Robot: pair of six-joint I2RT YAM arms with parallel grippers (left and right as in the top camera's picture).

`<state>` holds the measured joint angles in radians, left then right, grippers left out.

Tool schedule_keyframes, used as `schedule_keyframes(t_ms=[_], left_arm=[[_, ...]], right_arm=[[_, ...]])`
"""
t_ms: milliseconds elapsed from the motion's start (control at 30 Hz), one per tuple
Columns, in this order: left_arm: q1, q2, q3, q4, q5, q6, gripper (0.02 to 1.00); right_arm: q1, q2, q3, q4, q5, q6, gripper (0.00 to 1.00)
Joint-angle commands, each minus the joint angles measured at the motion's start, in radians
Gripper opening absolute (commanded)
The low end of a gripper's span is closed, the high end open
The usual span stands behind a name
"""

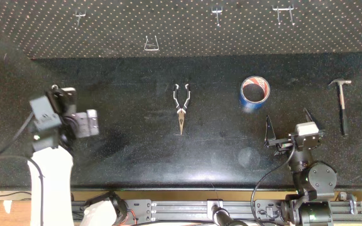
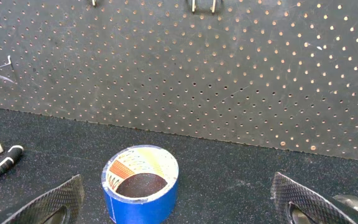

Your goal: Place Tools Onto Pegboard

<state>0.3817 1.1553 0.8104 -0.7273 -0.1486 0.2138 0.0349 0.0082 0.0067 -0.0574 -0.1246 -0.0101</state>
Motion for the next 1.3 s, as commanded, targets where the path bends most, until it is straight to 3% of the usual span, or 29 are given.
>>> schedule_keyframes(t_ms=[33, 133, 267, 467, 800, 900, 1300], left_arm=[[0.202, 0.105, 0.117, -0.022, 0.031, 0.122, 0.993], [0.387, 0.162, 0.122, -0.027, 0.088, 0.283, 0.993], [0.497, 0.280, 0.127, -0.029, 0.119, 0.457, 0.993], [0.451, 0.475, 0.225, -0.045, 0.166, 0.468, 0.993], [0.320, 0.714, 0.502, -0.074, 0.188, 0.331, 0.993], [0.303, 0.767, 0.565, -0.100, 0.252, 0.313, 0.993], [0.277, 0.835, 0.585, -0.076, 0.259, 0.314, 0.993]], right_arm=[[0.006, -0.007, -0.003, -0.006, 0.002, -0.006, 0.980], [0.006, -0.007, -0.003, -0.006, 0.002, -0.006, 0.980], [0.006, -0.007, -0.003, -0.006, 0.002, -0.006, 0.980], [0.006, -0.007, -0.003, -0.006, 0.002, -0.006, 0.980], [0.006, -0.007, -0.003, -0.006, 0.002, -0.006, 0.980], [0.006, -0.007, -0.003, -0.006, 0.002, -0.006, 0.980], [0.006, -0.007, -0.003, -0.006, 0.002, -0.006, 0.980]])
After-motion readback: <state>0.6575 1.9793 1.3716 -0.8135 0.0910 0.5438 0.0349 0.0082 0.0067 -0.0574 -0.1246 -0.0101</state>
